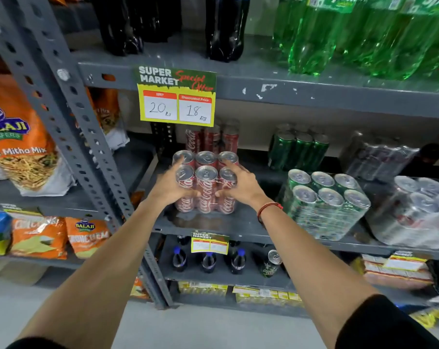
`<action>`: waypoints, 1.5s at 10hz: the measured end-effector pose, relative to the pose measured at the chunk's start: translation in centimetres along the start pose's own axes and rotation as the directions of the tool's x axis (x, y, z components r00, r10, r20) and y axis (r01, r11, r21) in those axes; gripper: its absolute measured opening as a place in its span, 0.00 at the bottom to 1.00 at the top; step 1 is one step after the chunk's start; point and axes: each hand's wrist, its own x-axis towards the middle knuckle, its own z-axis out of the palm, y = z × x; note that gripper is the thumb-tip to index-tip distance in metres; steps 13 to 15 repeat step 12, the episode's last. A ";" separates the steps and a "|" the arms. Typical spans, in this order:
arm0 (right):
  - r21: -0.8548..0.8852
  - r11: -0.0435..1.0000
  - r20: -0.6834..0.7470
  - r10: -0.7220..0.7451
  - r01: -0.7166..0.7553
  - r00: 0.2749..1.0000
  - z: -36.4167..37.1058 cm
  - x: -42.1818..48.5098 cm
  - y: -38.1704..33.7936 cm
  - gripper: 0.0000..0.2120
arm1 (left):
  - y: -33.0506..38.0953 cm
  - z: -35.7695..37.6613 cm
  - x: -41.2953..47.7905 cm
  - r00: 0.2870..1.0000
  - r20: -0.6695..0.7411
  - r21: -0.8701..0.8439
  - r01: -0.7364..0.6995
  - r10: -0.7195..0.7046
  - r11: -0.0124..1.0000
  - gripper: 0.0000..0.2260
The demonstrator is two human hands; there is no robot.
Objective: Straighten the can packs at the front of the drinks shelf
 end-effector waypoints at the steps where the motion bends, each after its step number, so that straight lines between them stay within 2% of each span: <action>1: 0.012 1.000 -0.011 0.003 -0.003 1.000 0.0 -1.2 0.3 0.45 | 1.3 -0.1 -2.1 1.000 0.002 0.027 0.015 -0.015 1.000 0.50; 4: 0.006 1.000 0.002 0.014 -0.014 1.000 0.0 -3.6 0.3 0.45 | 0.8 0.3 -3.9 1.000 0.002 0.083 -0.020 0.020 0.996 0.51; 11: -0.031 0.999 0.035 0.006 -0.005 0.999 0.2 -4.9 0.0 0.46 | -0.1 0.1 -4.2 0.998 0.037 0.048 -0.057 0.055 0.997 0.50; 12: -0.088 0.996 0.013 -0.009 0.010 1.000 -0.6 -6.3 -1.0 0.44 | 0.3 0.6 -4.4 0.996 0.014 0.154 -0.092 0.091 0.984 0.50; 15: -0.088 0.996 0.013 -0.009 0.010 1.000 -0.6 -6.3 -1.0 0.44 | 0.3 0.6 -4.4 0.996 0.014 0.154 -0.092 0.091 0.984 0.50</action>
